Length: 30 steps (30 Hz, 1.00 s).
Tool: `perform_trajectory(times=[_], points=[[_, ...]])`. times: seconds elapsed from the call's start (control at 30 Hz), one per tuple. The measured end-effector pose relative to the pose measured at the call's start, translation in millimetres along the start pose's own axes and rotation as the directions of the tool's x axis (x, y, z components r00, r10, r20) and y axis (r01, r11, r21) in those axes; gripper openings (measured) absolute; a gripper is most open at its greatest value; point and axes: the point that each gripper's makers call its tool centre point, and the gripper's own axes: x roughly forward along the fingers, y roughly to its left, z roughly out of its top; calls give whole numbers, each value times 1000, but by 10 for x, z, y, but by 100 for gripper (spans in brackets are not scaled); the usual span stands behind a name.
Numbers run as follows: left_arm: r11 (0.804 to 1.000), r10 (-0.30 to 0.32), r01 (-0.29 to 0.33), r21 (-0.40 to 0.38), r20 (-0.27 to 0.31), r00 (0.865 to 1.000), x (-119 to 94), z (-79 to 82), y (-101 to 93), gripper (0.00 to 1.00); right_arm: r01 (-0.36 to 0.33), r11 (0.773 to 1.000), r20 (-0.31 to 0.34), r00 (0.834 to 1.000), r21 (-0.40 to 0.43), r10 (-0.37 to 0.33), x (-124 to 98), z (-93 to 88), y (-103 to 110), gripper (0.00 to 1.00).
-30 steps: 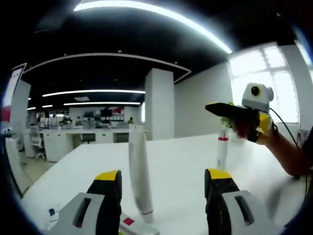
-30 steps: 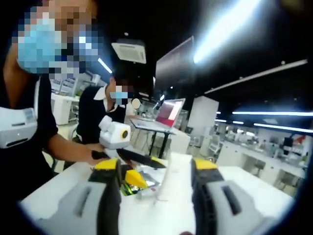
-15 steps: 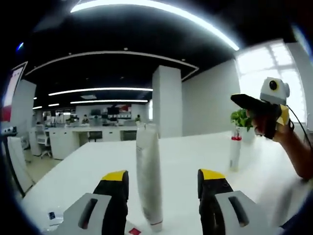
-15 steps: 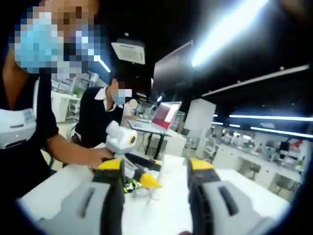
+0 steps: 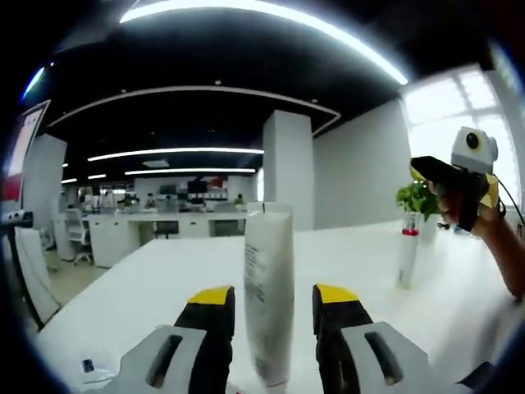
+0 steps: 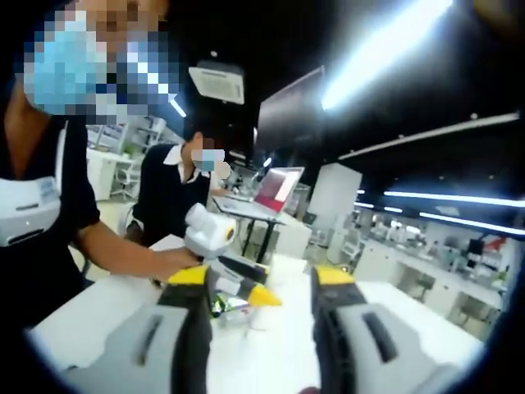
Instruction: Arrange the skincare products in the storage area until every visible bottle or jar stands upright without overlapping.
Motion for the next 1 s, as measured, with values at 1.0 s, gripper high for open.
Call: perform_trajectory(times=[1.0], points=[[999, -20, 18, 26, 54, 998, 13, -13, 25, 16, -4, 1000, -54, 999, 7, 5, 33, -192, -29, 43]])
